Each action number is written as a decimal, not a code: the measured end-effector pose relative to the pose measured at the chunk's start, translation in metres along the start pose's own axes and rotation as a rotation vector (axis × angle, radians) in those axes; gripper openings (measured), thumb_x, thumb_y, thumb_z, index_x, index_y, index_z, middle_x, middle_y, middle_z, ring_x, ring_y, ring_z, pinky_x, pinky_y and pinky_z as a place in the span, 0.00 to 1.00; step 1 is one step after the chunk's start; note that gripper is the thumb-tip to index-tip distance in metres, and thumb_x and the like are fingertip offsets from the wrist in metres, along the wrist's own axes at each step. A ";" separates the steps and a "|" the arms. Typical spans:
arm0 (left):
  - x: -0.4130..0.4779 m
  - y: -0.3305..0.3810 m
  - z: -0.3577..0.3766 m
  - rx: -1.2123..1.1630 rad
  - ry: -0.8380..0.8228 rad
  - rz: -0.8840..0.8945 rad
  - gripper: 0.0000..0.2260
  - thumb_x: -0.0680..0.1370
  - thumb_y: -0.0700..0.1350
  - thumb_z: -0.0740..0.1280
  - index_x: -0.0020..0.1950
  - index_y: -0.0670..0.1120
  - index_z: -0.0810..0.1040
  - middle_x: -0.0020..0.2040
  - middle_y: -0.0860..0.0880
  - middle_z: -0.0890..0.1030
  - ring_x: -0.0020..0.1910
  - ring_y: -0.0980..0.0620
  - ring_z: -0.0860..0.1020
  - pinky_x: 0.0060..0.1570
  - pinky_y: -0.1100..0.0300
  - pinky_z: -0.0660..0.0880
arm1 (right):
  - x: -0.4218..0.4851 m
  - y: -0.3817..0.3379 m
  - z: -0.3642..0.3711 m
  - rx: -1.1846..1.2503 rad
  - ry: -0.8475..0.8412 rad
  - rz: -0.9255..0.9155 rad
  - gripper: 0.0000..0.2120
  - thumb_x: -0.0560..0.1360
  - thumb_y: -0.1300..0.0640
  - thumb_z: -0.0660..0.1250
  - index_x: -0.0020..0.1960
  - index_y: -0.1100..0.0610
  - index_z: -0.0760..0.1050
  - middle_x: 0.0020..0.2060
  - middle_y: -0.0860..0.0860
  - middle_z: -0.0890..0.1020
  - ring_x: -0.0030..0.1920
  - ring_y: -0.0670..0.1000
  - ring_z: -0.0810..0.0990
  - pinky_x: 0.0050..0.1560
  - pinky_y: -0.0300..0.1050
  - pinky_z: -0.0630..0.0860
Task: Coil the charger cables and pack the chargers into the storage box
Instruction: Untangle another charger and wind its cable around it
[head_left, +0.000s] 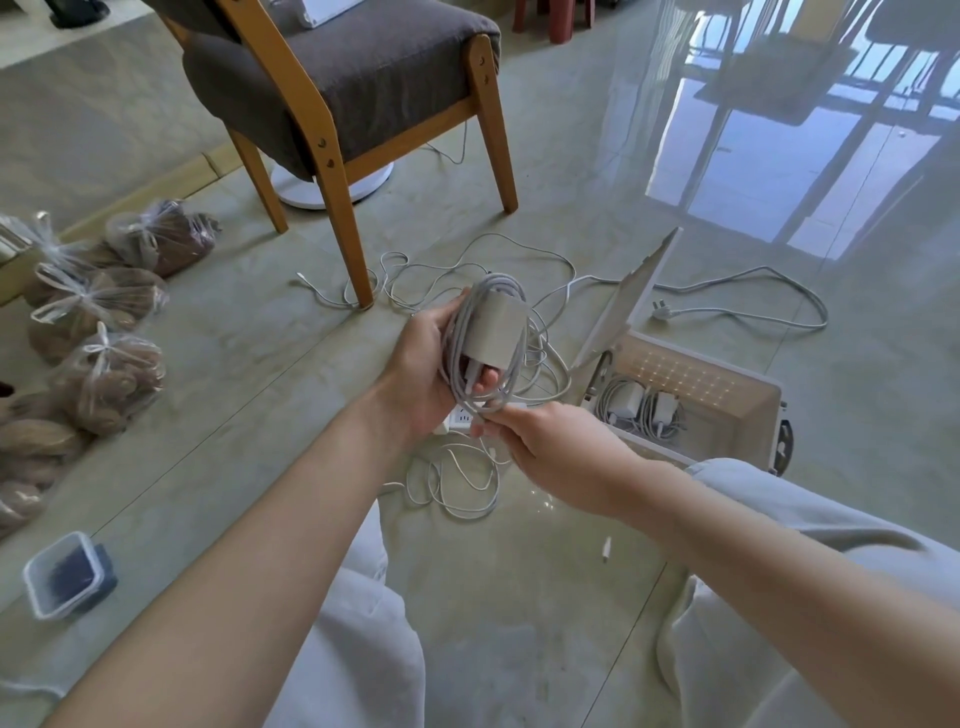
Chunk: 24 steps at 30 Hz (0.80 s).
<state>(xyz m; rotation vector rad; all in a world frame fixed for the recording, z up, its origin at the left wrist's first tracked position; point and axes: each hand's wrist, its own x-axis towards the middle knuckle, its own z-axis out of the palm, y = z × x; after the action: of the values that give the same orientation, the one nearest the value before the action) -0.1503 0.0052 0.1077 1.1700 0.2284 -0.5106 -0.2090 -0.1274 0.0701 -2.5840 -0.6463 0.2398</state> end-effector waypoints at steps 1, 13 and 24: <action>-0.002 0.001 0.001 0.045 -0.016 0.017 0.19 0.82 0.48 0.53 0.41 0.41 0.78 0.27 0.46 0.76 0.20 0.52 0.73 0.19 0.67 0.67 | 0.001 0.002 -0.003 -0.030 -0.016 -0.007 0.13 0.81 0.52 0.51 0.58 0.48 0.72 0.39 0.49 0.78 0.39 0.56 0.75 0.37 0.44 0.64; -0.007 0.006 -0.019 0.715 -0.169 0.016 0.14 0.79 0.50 0.61 0.40 0.43 0.79 0.29 0.40 0.73 0.23 0.47 0.68 0.19 0.66 0.60 | 0.012 0.031 -0.016 -0.183 -0.093 0.118 0.14 0.81 0.49 0.52 0.42 0.49 0.73 0.35 0.45 0.75 0.41 0.52 0.77 0.39 0.44 0.69; 0.007 -0.016 -0.037 1.481 0.069 0.209 0.09 0.81 0.53 0.58 0.55 0.51 0.73 0.51 0.46 0.77 0.47 0.46 0.76 0.45 0.55 0.71 | 0.014 0.030 -0.021 -0.205 0.141 0.188 0.19 0.80 0.47 0.52 0.43 0.57 0.75 0.37 0.52 0.79 0.40 0.58 0.76 0.39 0.47 0.69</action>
<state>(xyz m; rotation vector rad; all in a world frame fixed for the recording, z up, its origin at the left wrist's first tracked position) -0.1494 0.0327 0.0775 2.6139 -0.2991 -0.4194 -0.1791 -0.1522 0.0736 -2.8307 -0.3958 0.0509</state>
